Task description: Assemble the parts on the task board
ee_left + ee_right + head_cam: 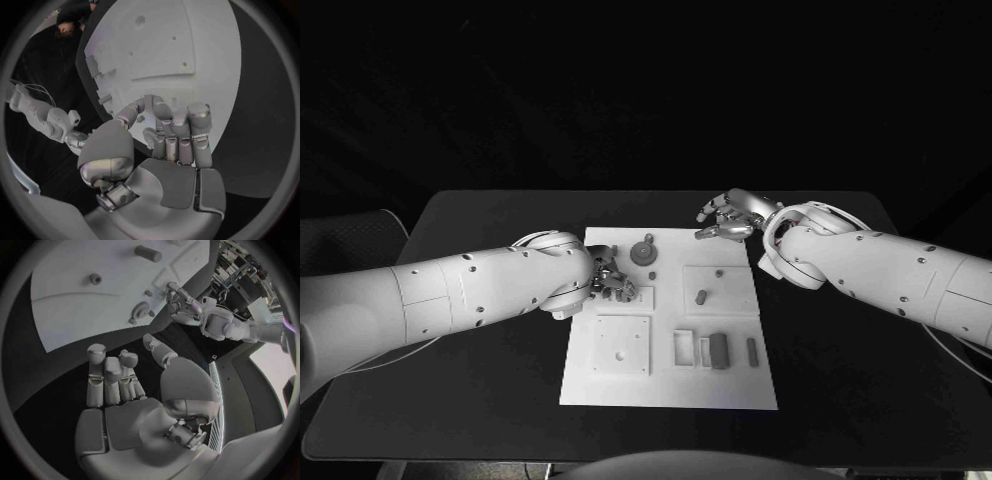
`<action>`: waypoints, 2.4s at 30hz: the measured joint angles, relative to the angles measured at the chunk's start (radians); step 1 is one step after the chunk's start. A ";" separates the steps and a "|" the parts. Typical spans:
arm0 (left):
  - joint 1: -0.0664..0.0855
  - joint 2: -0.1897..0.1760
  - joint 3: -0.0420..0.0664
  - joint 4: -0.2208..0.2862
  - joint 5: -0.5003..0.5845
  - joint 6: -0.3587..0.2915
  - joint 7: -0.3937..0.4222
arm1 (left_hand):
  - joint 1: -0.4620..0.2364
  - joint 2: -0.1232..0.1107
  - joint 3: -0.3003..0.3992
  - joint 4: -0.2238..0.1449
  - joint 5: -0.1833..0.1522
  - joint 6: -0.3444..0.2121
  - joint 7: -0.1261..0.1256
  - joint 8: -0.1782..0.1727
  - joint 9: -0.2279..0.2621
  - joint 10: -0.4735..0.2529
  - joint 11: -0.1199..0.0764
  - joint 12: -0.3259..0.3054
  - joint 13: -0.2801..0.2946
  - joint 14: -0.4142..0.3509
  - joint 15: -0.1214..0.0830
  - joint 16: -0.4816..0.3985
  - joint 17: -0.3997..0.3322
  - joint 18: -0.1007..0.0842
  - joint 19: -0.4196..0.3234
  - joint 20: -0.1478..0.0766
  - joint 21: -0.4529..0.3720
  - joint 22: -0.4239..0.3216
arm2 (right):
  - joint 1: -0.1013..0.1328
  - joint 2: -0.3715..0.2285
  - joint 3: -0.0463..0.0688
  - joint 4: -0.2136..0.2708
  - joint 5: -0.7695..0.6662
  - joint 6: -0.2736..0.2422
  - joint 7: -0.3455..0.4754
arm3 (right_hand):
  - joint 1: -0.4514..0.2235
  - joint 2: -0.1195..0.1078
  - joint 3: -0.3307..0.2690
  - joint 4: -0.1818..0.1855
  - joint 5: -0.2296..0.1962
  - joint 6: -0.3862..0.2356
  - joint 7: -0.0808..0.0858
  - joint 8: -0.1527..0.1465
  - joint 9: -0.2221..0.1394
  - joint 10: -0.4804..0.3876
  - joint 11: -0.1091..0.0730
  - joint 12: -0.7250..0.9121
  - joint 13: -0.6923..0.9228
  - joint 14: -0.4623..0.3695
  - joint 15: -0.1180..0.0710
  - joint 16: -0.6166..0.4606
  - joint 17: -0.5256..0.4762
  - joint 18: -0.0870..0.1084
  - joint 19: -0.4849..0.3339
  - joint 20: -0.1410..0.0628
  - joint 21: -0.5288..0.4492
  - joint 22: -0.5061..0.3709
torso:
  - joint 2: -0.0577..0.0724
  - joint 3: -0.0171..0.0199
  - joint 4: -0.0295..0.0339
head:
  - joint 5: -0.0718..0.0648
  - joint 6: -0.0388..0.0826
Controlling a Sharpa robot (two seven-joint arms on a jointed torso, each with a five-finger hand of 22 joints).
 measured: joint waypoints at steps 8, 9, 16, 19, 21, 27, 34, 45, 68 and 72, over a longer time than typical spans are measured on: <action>-0.001 -0.008 -0.001 -0.006 0.001 -0.009 0.000 | -0.066 -0.040 -0.030 0.033 -0.229 -0.006 -0.006 0.000 0.001 -0.004 0.004 0.000 -0.001 -0.005 -0.005 0.000 -0.001 0.004 -0.005 -0.005 -0.007 0.000 | -0.001 -0.001 0.000 0.000 0.000 0.000 0.000 | -0.004 0.004 0.000 0.000 0.000 0.000 0.000 0.000 0.000 0.000 0.000 0.000 0.000 0.000 0.000 0.000 0.000 0.000 -0.001 0.001 0.000 0.000 | 0.000 0.0001 -0.0003 | -0.001 0.001; -0.001 -0.008 -0.001 -0.006 0.001 -0.010 0.000 | -0.067 -0.041 -0.030 0.033 -0.231 -0.006 -0.005 0.000 0.001 -0.004 0.004 0.000 -0.001 -0.005 -0.005 0.000 -0.001 0.004 -0.005 -0.005 -0.007 0.000 | -0.001 -0.001 0.000 0.000 0.000 0.000 0.000 | -0.004 0.004 0.000 0.000 0.000 -0.001 -0.001 0.000 0.000 0.000 0.000 0.000 0.000 0.000 0.000 0.000 0.000 0.000 -0.001 0.001 0.000 0.000 | 0.000 0.0002 -0.0003 | -0.001 0.001; -0.001 -0.010 -0.001 -0.005 0.001 -0.016 -0.001 | -0.075 -0.049 -0.037 0.040 -0.250 -0.007 -0.006 0.000 -0.001 -0.007 0.000 0.000 -0.003 -0.005 -0.005 0.000 -0.002 0.004 -0.005 -0.005 -0.010 0.000 | -0.001 -0.001 0.000 0.000 0.000 0.001 0.000 | -0.004 0.004 -0.003 0.003 0.000 0.002 0.002 0.000 0.000 0.000 0.000 0.000 0.000 0.000 0.000 0.000 0.000 0.000 -0.002 0.002 0.000 0.000 | 0.000 0.0003 -0.0002 | -0.001 0.002; -0.001 -0.012 -0.001 -0.004 0.001 -0.018 -0.001 | -0.075 -0.048 -0.037 0.040 -0.254 -0.008 -0.007 0.000 -0.001 -0.007 0.000 0.000 -0.003 -0.005 -0.005 0.000 -0.002 0.004 -0.005 -0.005 -0.011 0.000 | -0.001 -0.002 0.000 0.000 0.000 0.001 0.000 | -0.004 0.004 -0.003 0.003 0.000 0.002 0.002 0.000 0.000 0.000 0.000 0.000 0.000 0.000 0.000 0.000 0.000 0.000 -0.002 0.002 0.000 0.000 | 0.000 0.0003 -0.0001 | -0.001 0.002; -0.001 -0.013 -0.001 -0.004 0.001 -0.019 -0.001 | -0.075 -0.048 -0.040 0.043 -0.254 -0.008 -0.007 0.000 -0.001 -0.007 0.000 0.000 -0.003 -0.005 -0.005 0.000 -0.002 0.004 -0.006 -0.005 -0.011 0.000 | -0.001 -0.002 0.000 0.000 0.000 0.001 0.000 | -0.004 0.004 -0.003 0.003 0.000 0.003 0.002 0.000 0.000 0.000 0.000 0.000 0.000 0.000 0.000 0.000 0.000 0.000 -0.002 0.002 0.000 0.000 | 0.000 0.0003 0.0000 | -0.001 0.002; -0.001 -0.013 -0.001 -0.004 0.011 -0.020 0.000 | -0.075 -0.048 -0.037 0.045 -0.259 -0.008 -0.008 0.000 0.000 -0.007 0.000 0.000 -0.004 -0.008 -0.008 0.000 -0.002 0.005 -0.007 -0.004 -0.011 0.000 | -0.003 -0.001 0.000 -0.001 0.000 0.001 0.000 | -0.004 0.004 -0.003 0.003 0.000 0.003 0.002 0.000 0.000 0.000 0.000 0.000 0.000 0.000 0.000 0.000 0.000 0.000 -0.002 0.002 0.000 0.000 | 0.000 0.0002 0.0000 | -0.001 0.002; -0.001 -0.023 -0.001 -0.001 0.042 -0.027 0.016 | -0.073 -0.050 -0.037 0.045 -0.262 -0.008 -0.008 0.000 -0.002 -0.007 0.000 0.000 -0.004 -0.009 -0.008 0.000 -0.004 0.005 -0.007 -0.003 -0.011 0.000 | -0.007 -0.002 0.000 -0.002 0.000 0.001 0.000 | -0.004 0.004 -0.003 0.003 0.000 0.004 0.000 0.000 0.000 0.000 0.000 0.004 0.000 0.000 0.000 0.000 0.000 0.000 -0.002 0.002 0.000 0.000 | 0.000 0.0003 0.0000 | -0.001 0.002; 0.000 -0.037 0.000 0.006 0.119 -0.067 0.079 | -0.070 -0.054 -0.040 0.042 -0.279 -0.024 0.001 -0.015 -0.010 -0.018 0.003 0.000 -0.010 -0.018 -0.006 0.000 -0.009 0.004 -0.020 -0.005 -0.021 -0.001 | -0.007 -0.003 0.000 -0.005 0.000 0.001 0.000 | -0.004 0.004 -0.003 0.003 0.000 0.001 0.003 0.000 -0.001 -0.002 0.002 0.004 -0.001 0.000 0.000 0.000 -0.001 0.000 -0.003 -0.004 0.000 0.000 | -0.001 0.0003 0.0002 | -0.001 0.005; -0.001 -0.077 -0.001 0.027 0.158 -0.079 0.130 | 0.047 -0.009 -0.041 -0.062 -0.261 -0.064 0.016 -0.077 -0.042 -0.052 0.029 0.000 -0.018 -0.041 0.016 0.000 -0.019 0.004 -0.036 0.008 -0.032 -0.001 | -0.008 -0.011 0.000 -0.003 0.000 0.001 0.000 | -0.004 0.004 -0.003 0.003 0.000 -0.003 0.000 0.000 -0.001 -0.002 0.002 0.004 -0.001 -0.001 0.001 0.000 -0.001 0.000 -0.004 -0.004 0.000 0.000 | 0.000 -0.0001 -0.0001 | -0.001 0.007; -0.001 -0.085 -0.001 0.030 0.161 -0.080 0.162 | 0.052 -0.012 -0.048 -0.076 -0.261 -0.097 0.033 -0.106 -0.056 -0.084 0.048 0.000 -0.025 -0.065 0.037 -0.012 -0.026 0.004 -0.063 0.020 -0.050 0.000 | -0.009 -0.013 0.000 -0.002 0.000 0.001 0.000 | -0.004 0.004 -0.003 0.003 0.000 -0.003 0.000 0.000 -0.001 -0.002 0.002 0.004 -0.001 -0.001 0.001 0.000 -0.001 0.000 -0.005 -0.002 0.000 0.000 | 0.000 -0.0005 -0.0001 | -0.001 0.008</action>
